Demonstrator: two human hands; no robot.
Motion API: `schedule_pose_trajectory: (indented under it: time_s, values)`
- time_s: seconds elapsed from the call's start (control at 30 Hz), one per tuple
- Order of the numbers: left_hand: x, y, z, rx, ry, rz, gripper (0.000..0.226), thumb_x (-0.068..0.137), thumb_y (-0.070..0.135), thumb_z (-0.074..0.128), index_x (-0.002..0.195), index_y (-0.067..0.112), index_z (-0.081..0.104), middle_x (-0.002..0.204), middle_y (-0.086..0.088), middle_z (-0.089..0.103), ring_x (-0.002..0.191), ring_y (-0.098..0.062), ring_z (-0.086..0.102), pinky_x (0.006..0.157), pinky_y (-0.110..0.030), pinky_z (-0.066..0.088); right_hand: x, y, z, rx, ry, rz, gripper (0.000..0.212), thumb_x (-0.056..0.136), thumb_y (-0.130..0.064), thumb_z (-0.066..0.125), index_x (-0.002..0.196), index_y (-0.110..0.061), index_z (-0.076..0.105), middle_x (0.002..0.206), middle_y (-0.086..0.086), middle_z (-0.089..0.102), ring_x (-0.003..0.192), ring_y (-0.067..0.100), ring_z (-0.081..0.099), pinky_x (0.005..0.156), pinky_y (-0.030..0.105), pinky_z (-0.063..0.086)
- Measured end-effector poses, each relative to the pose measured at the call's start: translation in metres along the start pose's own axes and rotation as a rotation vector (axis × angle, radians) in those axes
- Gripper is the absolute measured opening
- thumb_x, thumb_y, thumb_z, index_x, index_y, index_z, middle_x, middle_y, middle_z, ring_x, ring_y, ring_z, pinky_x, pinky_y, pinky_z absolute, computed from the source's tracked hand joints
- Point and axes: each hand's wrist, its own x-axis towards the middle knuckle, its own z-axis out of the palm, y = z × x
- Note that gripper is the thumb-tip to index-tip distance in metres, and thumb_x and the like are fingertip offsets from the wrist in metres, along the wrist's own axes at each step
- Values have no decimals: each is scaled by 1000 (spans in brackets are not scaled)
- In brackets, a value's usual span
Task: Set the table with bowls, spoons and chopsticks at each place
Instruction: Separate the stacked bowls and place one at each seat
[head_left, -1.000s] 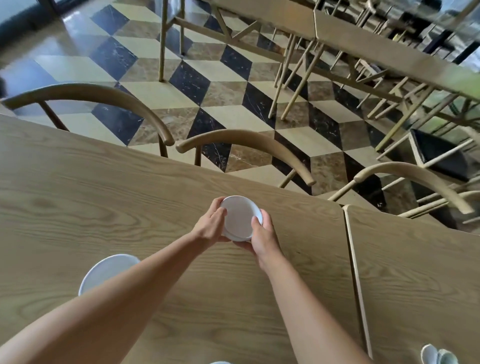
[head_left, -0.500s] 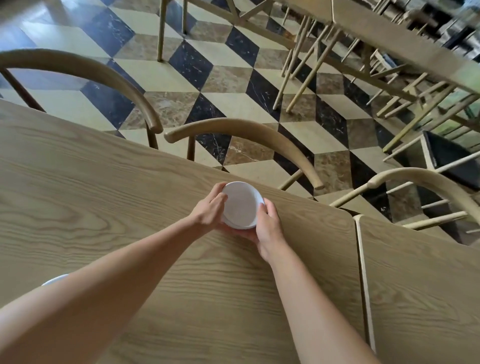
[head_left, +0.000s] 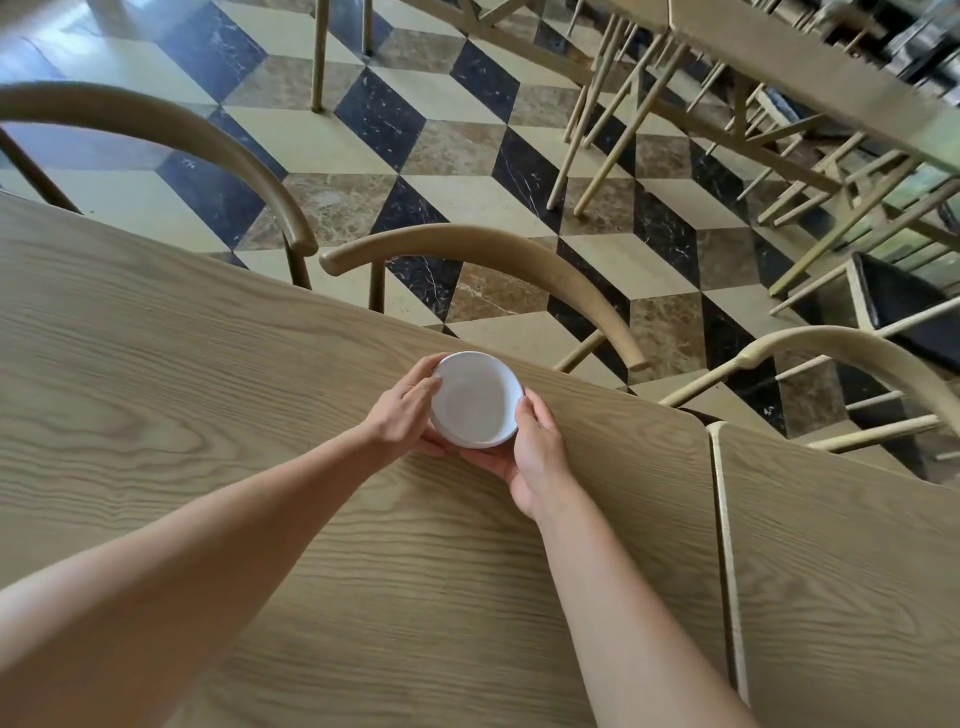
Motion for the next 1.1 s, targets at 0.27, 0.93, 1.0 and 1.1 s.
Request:
schedule_pose_trajectory:
  time_s: [0.27, 0.93, 1.0, 1.1]
  values:
    - [-4, 6, 5, -151, -2, -39, 36, 107, 27, 38, 141, 34, 45, 141, -9, 47, 110, -39, 61, 51, -38, 62, -5, -3, 4, -2, 74, 30, 40, 105, -32, 43, 143, -20, 42, 123, 13, 55, 111, 36, 62, 66, 45, 63]
    - [-151, 31, -3, 676, 159, -49, 26, 91, 21, 49, 113, 17, 62, 106, -12, 70, 85, -34, 70, 75, -41, 61, -139, 32, -32, -432, 126, -99, 23, 101, -17, 42, 80, -10, 48, 75, 9, 49, 53, 20, 49, 43, 32, 51]
    - [-190, 35, -3, 787, 166, 0, 21, 91, 20, 48, 100, 16, 66, 104, -12, 72, 85, -33, 69, 75, -36, 59, -168, 45, -34, -479, 84, -126, 25, 99, -14, 43, 75, -10, 48, 72, 9, 51, 50, 20, 49, 43, 32, 50]
    - [-251, 32, 1, 901, 190, -15, 26, 90, 17, 45, 100, 11, 69, 103, -15, 73, 91, -35, 67, 76, -35, 56, -222, 70, -39, -593, 17, -155, 26, 96, -14, 46, 70, -12, 51, 69, 7, 55, 48, 20, 52, 45, 34, 51]
